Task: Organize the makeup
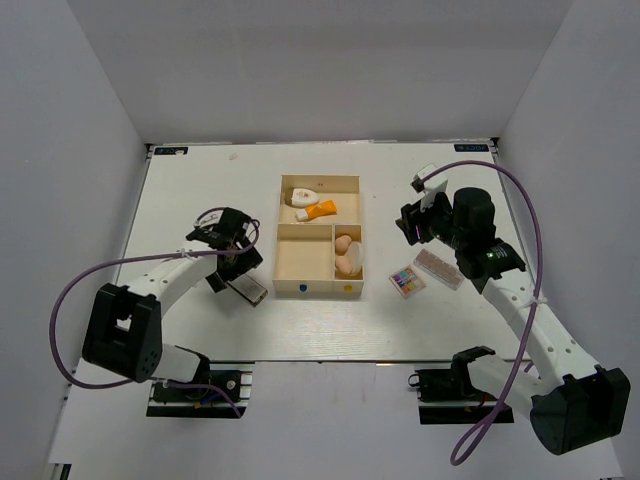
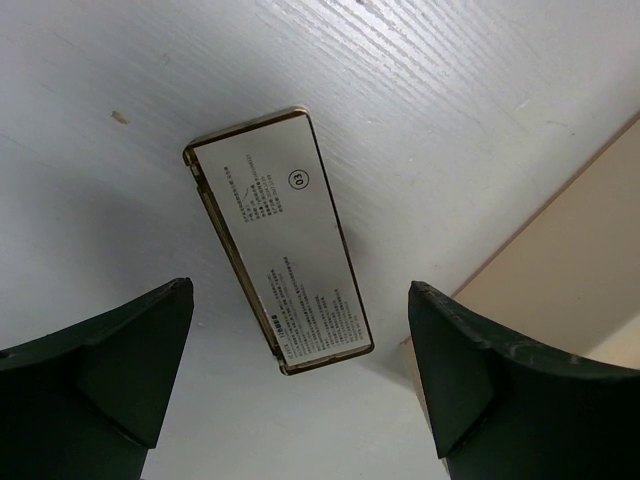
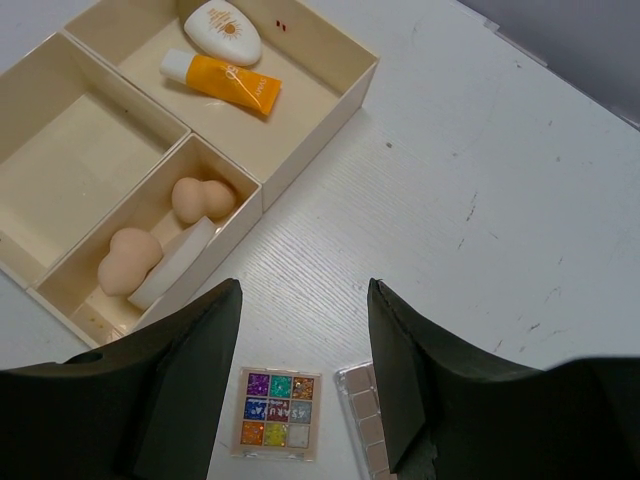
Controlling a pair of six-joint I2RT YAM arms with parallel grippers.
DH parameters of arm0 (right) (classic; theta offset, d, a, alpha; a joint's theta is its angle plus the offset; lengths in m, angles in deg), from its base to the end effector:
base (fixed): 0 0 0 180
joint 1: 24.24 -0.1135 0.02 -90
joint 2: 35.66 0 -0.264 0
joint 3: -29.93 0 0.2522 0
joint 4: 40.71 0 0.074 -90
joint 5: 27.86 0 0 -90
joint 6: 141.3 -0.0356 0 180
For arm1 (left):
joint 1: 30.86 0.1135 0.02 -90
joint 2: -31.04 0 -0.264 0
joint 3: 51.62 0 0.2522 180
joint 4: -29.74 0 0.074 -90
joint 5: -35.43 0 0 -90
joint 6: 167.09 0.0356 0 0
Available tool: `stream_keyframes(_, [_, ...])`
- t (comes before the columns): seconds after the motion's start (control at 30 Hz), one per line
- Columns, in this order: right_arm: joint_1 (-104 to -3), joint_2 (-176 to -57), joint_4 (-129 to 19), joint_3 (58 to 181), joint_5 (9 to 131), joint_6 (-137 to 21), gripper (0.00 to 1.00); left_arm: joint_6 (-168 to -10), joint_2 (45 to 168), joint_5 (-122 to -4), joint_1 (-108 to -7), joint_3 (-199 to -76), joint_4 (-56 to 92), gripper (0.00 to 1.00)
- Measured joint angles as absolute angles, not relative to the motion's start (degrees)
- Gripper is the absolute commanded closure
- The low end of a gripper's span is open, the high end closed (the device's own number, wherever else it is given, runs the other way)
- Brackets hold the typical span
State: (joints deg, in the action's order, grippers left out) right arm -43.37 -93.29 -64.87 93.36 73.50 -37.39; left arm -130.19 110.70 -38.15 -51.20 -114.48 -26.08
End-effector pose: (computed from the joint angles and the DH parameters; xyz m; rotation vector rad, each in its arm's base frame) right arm 0.2178 0.0830 0.3277 -0.6666 1.7711 0.2496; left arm 0.2345 -0.0762 0.1971 -0.8272 2.6010 0.0662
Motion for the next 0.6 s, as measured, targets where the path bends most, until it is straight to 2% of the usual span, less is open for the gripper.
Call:
stream_keyframes(0.3, [-43.4, -92.5, -64.8, 93.4, 74.3, -37.6, 0.40, -132.3, 116.6, -38.0, -51.3, -114.6, -26.2, 0.05])
stream_keyframes(0.37, [-43.4, -92.2, -64.8, 93.4, 74.3, -37.6, 0.40, -132.7, 117.3, -37.6, -51.5, -114.7, -26.5, 0.11])
stream_keyframes(0.6, [-43.4, -91.9, -64.8, 93.4, 74.8, -37.8, 0.40, -133.2, 121.0, -36.5, -51.7, -116.6, -27.4, 0.13])
